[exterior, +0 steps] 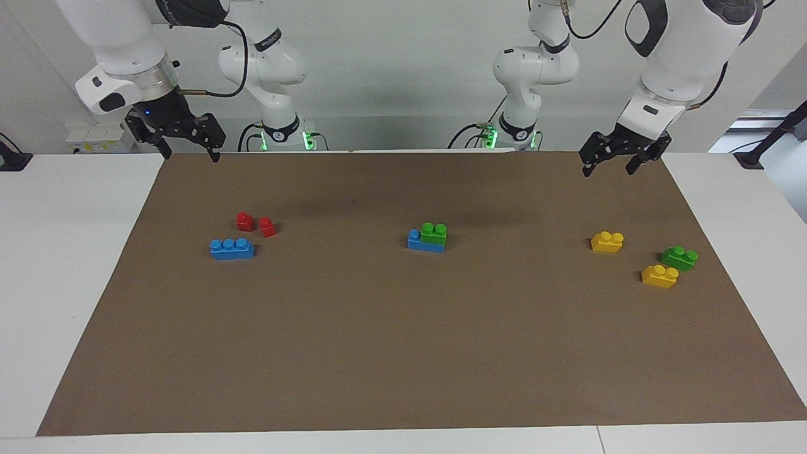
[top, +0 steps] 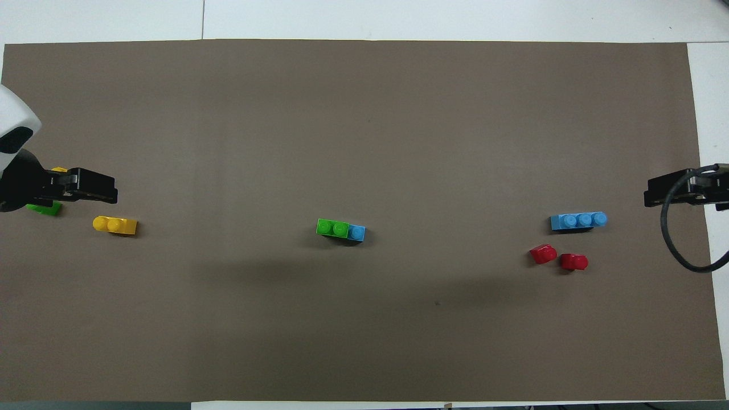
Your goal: Remove green block with left arm and hold with right
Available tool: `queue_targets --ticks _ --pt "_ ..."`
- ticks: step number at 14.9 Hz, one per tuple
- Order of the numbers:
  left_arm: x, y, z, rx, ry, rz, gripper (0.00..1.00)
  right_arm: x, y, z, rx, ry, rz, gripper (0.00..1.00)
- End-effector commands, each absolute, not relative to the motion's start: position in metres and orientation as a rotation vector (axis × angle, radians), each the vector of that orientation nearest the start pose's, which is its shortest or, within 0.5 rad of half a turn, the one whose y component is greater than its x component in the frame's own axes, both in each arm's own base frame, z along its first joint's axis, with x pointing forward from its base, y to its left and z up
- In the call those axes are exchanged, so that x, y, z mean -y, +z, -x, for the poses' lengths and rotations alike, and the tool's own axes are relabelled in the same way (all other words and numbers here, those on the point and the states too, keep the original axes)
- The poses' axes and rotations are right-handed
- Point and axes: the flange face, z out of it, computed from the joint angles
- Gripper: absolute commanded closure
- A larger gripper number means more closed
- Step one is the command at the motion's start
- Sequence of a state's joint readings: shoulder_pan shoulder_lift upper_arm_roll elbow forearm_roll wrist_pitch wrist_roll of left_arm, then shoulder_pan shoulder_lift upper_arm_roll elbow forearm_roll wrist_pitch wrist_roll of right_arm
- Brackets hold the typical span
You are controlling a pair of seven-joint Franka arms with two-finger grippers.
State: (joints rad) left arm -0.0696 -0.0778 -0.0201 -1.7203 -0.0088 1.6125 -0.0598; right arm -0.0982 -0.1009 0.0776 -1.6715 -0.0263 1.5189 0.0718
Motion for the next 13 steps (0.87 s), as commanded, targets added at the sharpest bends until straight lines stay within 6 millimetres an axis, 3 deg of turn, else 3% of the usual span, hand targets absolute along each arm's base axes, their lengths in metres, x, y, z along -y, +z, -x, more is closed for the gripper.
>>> queue_targets --ticks 1,8,13 --pt "0.0467 0.6042 -0.5256 -0.07 0.028 3.13 0.0 0.0137 0.6282 -0.516 -0.12 0.095 3.176 0.0" --pt "0.045 0.6042 -0.5257 -0.046 0.028 3.13 0.0 0.0103 0.6284 -0.5157 -0.122 0.092 3.175 0.0" --pt "0.0455 0.6028 -0.5217 -0.043 0.068 3.127 0.0 0.0055 0.6268 -0.5147 -0.218 0.09 3.167 0.0"
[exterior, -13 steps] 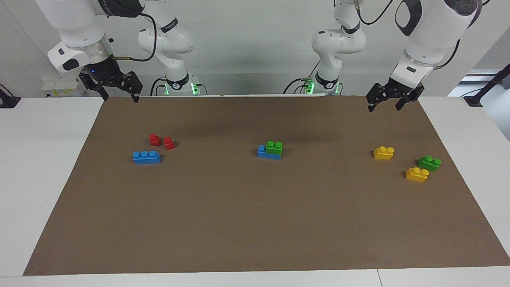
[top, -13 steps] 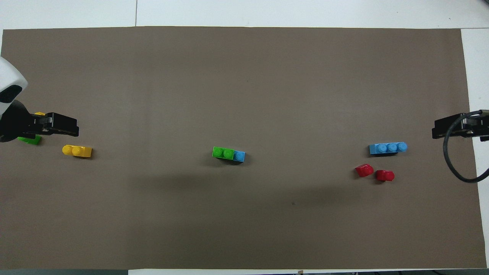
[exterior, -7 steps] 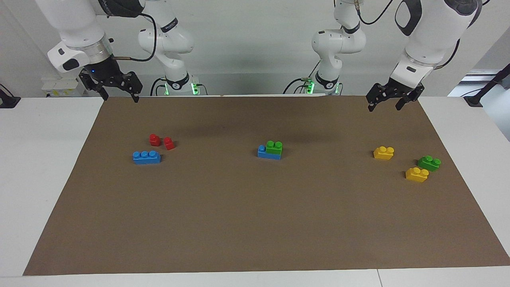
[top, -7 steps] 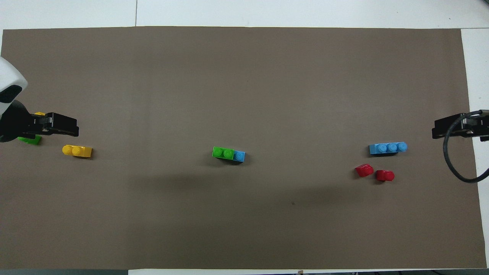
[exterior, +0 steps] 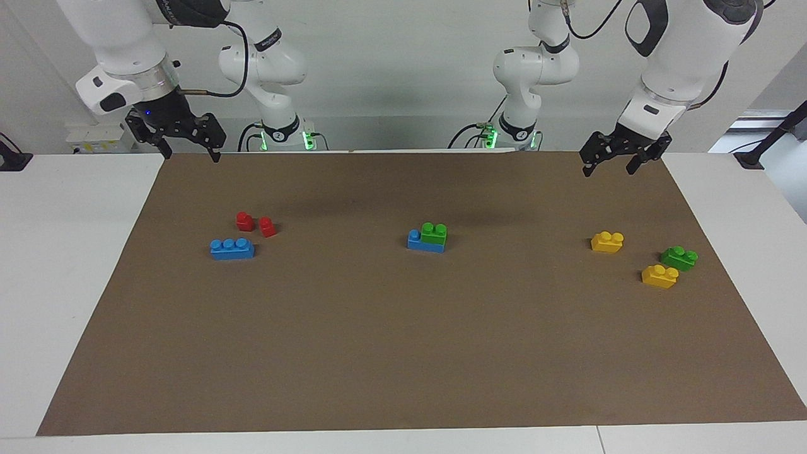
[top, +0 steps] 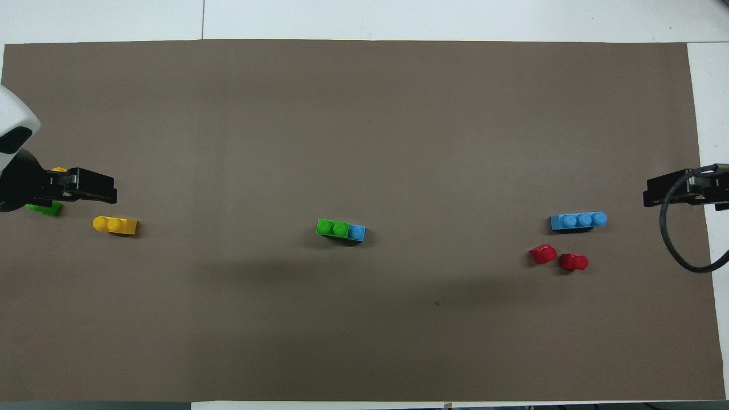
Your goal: Remove green block with left arm and hold with right
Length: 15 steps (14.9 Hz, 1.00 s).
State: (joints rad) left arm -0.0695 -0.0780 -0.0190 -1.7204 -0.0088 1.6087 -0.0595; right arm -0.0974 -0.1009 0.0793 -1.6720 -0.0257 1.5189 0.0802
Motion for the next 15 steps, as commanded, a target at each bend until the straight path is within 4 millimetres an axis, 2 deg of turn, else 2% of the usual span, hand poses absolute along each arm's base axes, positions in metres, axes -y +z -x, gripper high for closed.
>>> queue_targets --ticks 1,4,6,7,9,11,15 --pt "0.045 0.604 -0.521 -0.041 0.068 3.127 0.0 0.001 0.623 -0.513 -0.296 0.105 3.162 0.0" --pt "0.044 0.603 -0.52 -0.039 0.075 3.127 0.0 -0.015 0.617 -0.51 -0.708 0.147 3.011 0.0" --pt "0.046 0.6 -0.518 -0.029 0.097 3.125 0.0 -0.042 0.615 -0.508 -0.912 0.177 2.942 0.0" --pt "0.046 0.6 -0.517 0.021 0.097 3.125 0.0 -0.051 0.614 -0.507 -1.059 0.194 2.883 0.0" --pt "0.051 0.598 -0.516 0.253 0.094 3.118 0.0 -0.063 0.609 -0.508 -1.319 0.265 2.686 0.0" --pt "0.079 0.595 -0.508 0.455 0.095 3.086 0.0 -0.069 0.602 -0.509 -1.475 0.305 2.582 0.0" --pt "0.123 0.588 -0.491 0.77 0.104 3.012 0.0 -0.108 0.583 -0.507 -1.616 0.378 2.445 0.03"
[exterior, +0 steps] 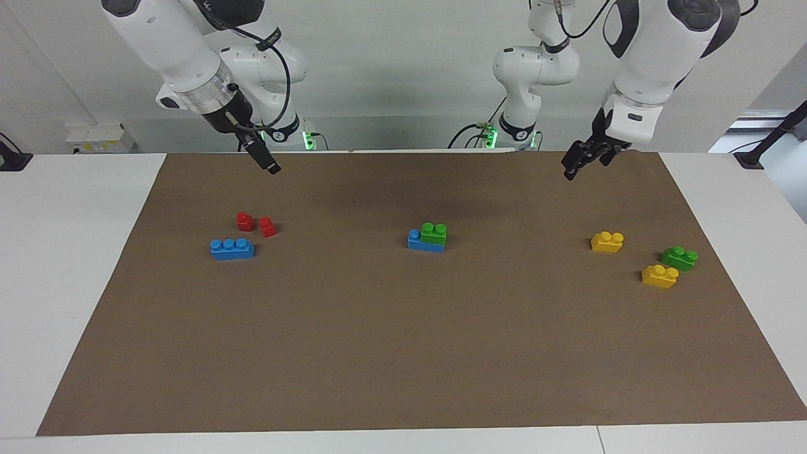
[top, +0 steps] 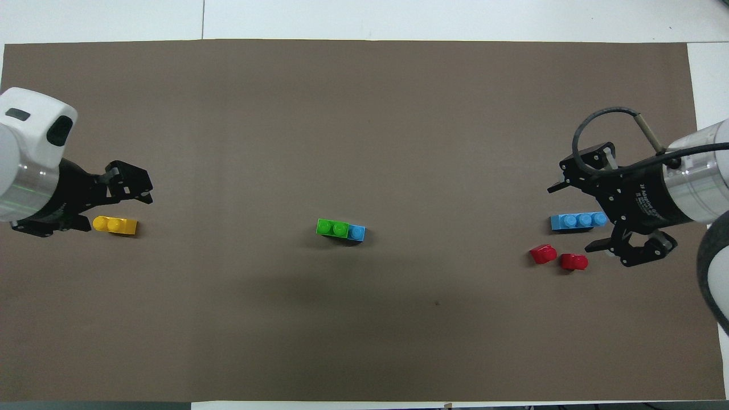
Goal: Remove green block with left arm and hold with right
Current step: 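Reach the left gripper to the green block while the right gripper reaches blue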
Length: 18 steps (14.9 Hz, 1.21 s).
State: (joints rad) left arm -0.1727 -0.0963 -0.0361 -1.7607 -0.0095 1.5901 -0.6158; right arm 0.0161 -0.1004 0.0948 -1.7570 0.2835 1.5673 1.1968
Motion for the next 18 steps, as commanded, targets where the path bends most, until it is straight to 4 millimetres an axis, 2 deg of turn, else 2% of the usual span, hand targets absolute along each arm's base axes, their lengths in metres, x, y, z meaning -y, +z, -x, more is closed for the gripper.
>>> queue_targets --ticks 1,5,7,9,11,13,15,17,18 --pt "0.132 0.586 -0.488 0.843 0.109 3.003 0.0 -0.115 0.58 -0.507 -1.655 0.384 2.412 0.03" --pt "0.164 0.576 -0.475 1.266 0.109 2.918 0.0 -0.135 0.555 -0.514 -1.82 0.482 2.214 0.03" --pt "0.193 0.569 -0.467 1.479 0.071 2.843 0.0 -0.157 0.538 -0.519 -1.933 0.532 2.142 0.03" --pt "0.21 0.564 -0.462 1.662 0.06 2.754 0.0 -0.169 0.524 -0.522 -2.046 0.546 2.056 0.03" --pt "0.225 0.556 -0.457 1.847 0.055 2.65 0.0 -0.179 0.513 -0.52 -2.056 0.544 2.041 0.03" --pt "0.242 0.543 -0.45 1.959 0.065 2.564 0.0 -0.192 0.497 -0.517 -2.048 0.535 2.044 0.03" --pt "0.256 0.531 -0.446 2.069 0.08 2.489 0.0 -0.198 0.476 -0.519 -2.056 0.547 1.977 0.03" --pt "0.281 0.511 -0.446 2.15 0.084 2.427 0.0 -0.215 0.463 -0.516 -2.041 0.536 1.951 0.03" --pt "0.291 0.503 -0.446 2.17 0.085 2.412 0.0 -0.216 0.46 -0.518 -2.05 0.526 1.912 0.03"
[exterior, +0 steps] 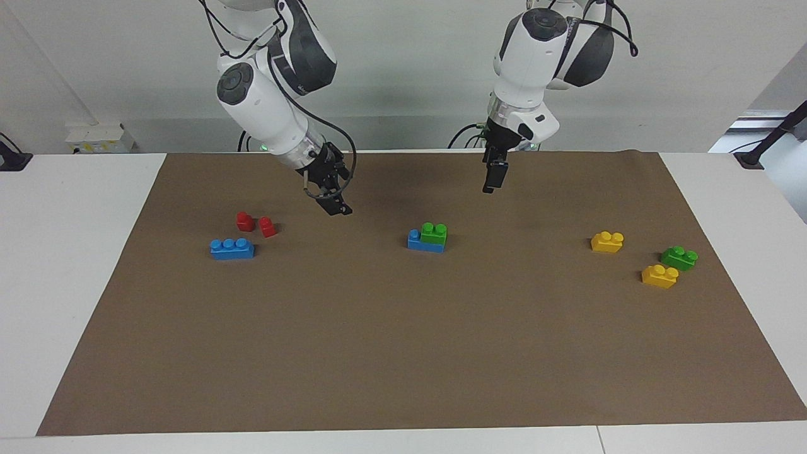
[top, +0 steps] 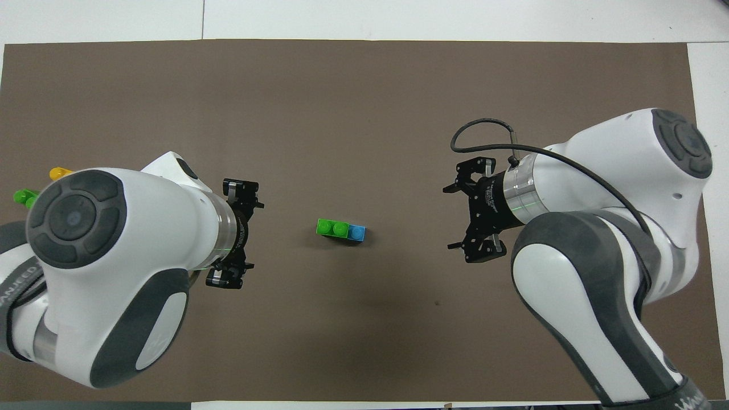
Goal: Remove green block with left arm and hold with right
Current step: 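Reach the left gripper to the green block while the right gripper reaches blue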
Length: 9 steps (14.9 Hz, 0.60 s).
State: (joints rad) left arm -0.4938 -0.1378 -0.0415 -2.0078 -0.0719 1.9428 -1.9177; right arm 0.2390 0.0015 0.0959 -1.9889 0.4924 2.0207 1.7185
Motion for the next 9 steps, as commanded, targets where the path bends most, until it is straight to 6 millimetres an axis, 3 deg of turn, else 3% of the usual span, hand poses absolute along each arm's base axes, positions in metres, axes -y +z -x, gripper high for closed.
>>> queue_targets --ticks 1,5,9 --pt "0.298 0.496 -0.448 2.191 0.086 2.395 0.0 -0.217 0.457 -0.52 -2.053 0.528 1.885 0.02" --pt "0.326 0.465 -0.452 2.265 0.09 2.342 0.0 -0.241 0.43 -0.509 -2.008 0.473 1.911 0.0" --pt "0.333 0.439 -0.463 2.317 0.088 2.304 0.0 -0.244 0.421 -0.503 -2.016 0.485 1.884 0.0"
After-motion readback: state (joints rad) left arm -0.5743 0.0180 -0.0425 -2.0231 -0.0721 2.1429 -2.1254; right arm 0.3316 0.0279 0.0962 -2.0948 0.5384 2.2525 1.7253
